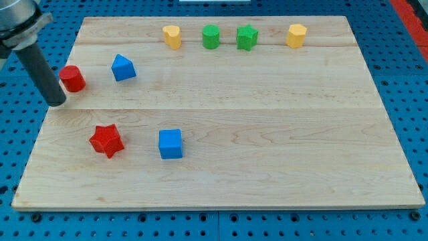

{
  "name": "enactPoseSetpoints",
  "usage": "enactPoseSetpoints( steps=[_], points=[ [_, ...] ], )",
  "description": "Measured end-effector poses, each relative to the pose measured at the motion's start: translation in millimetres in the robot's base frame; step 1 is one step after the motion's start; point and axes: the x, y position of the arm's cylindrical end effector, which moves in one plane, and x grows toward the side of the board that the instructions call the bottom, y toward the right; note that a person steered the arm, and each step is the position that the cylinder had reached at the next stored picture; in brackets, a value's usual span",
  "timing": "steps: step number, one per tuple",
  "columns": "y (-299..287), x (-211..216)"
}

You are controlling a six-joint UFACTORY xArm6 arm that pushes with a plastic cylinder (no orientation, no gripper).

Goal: Push the red star to the right of the blue triangle

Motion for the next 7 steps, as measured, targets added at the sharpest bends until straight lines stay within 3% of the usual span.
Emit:
enactPoseSetpoints(
  steps=[2, 4, 7],
  points=[
    [14.4, -50.9],
    [37.9, 52.4],
    [14.7, 79.5]
  ],
)
